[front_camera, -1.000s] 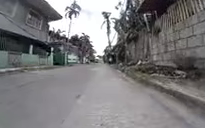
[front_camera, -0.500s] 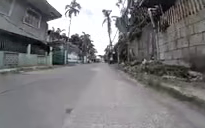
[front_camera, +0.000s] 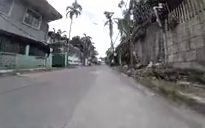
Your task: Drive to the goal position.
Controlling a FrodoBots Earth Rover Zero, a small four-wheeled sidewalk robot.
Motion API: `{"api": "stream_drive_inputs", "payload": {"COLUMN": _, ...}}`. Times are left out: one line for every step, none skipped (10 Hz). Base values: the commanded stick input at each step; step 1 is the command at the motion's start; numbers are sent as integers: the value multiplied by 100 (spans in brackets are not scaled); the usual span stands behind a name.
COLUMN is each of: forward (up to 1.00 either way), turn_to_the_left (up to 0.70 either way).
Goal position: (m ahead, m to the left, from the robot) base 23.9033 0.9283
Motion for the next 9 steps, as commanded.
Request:
{"api": "stream_drive_inputs", "payload": {"forward": 100, "turn_to_the_left": 0}}
{"api": "stream_drive_inputs", "payload": {"forward": 100, "turn_to_the_left": 0}}
{"api": "stream_drive_inputs", "payload": {"forward": 100, "turn_to_the_left": 0}}
{"api": "stream_drive_inputs", "payload": {"forward": 100, "turn_to_the_left": 0}}
{"api": "stream_drive_inputs", "payload": {"forward": 100, "turn_to_the_left": 0}}
{"api": "stream_drive_inputs", "payload": {"forward": 100, "turn_to_the_left": 0}}
{"api": "stream_drive_inputs", "payload": {"forward": 100, "turn_to_the_left": 0}}
{"api": "stream_drive_inputs", "payload": {"forward": 100, "turn_to_the_left": 0}}
{"api": "stream_drive_inputs", "payload": {"forward": 100, "turn_to_the_left": 0}}
